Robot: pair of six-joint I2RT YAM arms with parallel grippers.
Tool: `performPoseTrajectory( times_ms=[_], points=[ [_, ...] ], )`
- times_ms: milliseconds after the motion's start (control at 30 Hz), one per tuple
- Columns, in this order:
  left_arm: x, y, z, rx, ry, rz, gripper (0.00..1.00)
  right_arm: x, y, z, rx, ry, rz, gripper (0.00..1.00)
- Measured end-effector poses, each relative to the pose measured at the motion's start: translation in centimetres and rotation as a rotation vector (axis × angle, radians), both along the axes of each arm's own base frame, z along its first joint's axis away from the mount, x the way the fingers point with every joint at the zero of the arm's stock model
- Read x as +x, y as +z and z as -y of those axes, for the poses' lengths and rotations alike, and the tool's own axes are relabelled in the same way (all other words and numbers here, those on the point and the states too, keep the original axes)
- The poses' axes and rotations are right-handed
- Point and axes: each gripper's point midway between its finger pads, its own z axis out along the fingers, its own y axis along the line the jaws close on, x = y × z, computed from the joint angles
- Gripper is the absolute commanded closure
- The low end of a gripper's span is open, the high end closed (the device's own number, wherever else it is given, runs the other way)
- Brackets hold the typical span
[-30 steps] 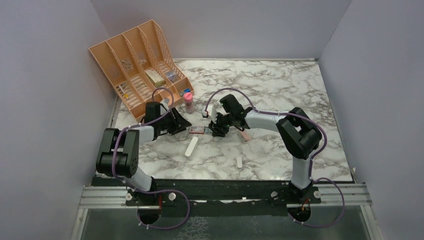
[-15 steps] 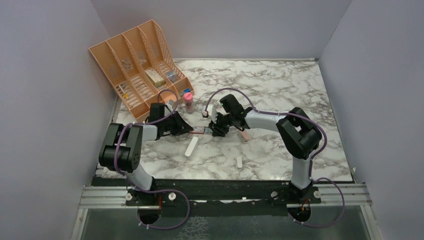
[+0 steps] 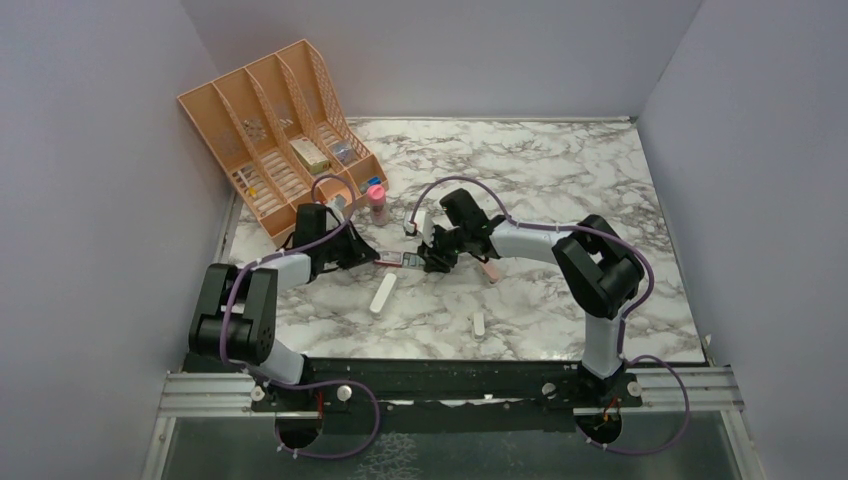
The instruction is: Load the staples into the stapler
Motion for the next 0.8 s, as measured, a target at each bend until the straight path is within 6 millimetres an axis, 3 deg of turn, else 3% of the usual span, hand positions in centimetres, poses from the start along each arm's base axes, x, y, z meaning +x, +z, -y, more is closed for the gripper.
performPoseTrajectory(
  times_ms=[233, 300, 400, 533, 600, 733, 800],
  points=[
    [-0.1, 0.3, -1.2, 0.080, 0.030, 0.027, 1.00, 0.1, 0.0, 0.0, 0.001, 0.005, 0.010, 0.62],
    [-0.1, 0.3, -1.6, 0.100, 0.038, 0.035, 1.00, 0.1, -0.1, 0.0, 0.000, 0.006, 0.011, 0.58],
    [-0.5, 0.5, -1.9, 0.121, 0.051, 0.056, 0.99, 0.1, 0.0, 0.1, -0.001, 0.003, 0.012, 0.41],
    [-0.5, 0.6, -2.6, 0.156, 0.076, 0.071, 0.73, 0.7, 0.2, 0.1, -0.002, -0.032, 0.021, 0.18],
    [-0.4, 0.4, -3.1, 0.184, 0.098, 0.068, 0.61, 1.0, 0.2, 0.5, -0.004, -0.057, 0.020, 0.13],
    [-0.4, 0.5, -4.3, 0.235, 0.148, 0.066, 0.47, 1.0, 0.6, 1.3, -0.003, -0.094, 0.011, 0.01],
    [-0.3, 1.1, -4.7, 0.251, 0.171, 0.084, 0.38, 1.2, 1.7, 1.6, 0.012, -0.117, 0.017, 0.00]
  ],
)
